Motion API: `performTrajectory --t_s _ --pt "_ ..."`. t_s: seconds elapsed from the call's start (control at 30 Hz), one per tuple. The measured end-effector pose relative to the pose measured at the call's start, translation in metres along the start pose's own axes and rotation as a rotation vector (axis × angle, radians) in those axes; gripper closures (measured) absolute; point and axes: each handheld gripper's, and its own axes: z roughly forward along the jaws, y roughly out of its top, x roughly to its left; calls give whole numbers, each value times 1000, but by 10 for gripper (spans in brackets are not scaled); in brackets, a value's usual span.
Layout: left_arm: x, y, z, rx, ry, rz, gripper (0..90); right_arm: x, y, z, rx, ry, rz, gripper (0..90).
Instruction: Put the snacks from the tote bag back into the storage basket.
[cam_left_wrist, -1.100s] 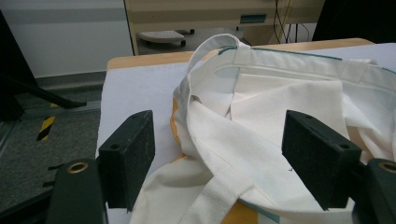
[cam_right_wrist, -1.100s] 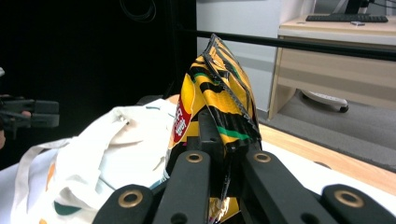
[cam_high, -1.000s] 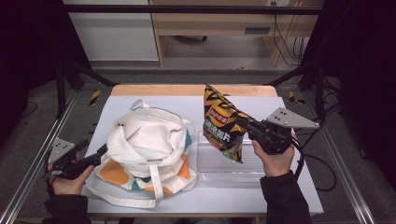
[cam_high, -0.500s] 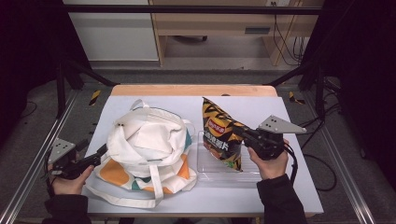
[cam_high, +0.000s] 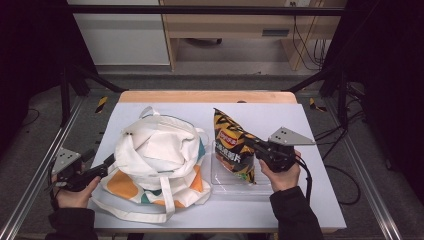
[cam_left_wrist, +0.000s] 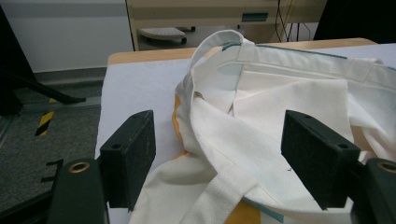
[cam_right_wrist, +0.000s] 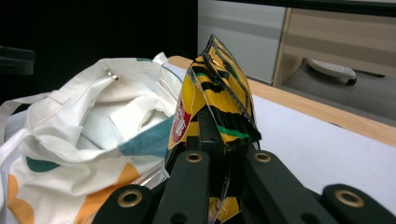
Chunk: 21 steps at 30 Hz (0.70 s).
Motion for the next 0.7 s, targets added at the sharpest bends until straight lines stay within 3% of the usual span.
performTrajectory --t_s 0.33,0.53,0.7 --pt "0 -2 2 10 -2 -5 263 -9 -12 -1 -10 -5 31 866" --pt "1 -3 2 15 -4 -8 263 -10 -16 -1 14 -42 35 777" --pt "1 -3 3 20 -4 -10 263 -10 -19 -2 27 -93 45 652"
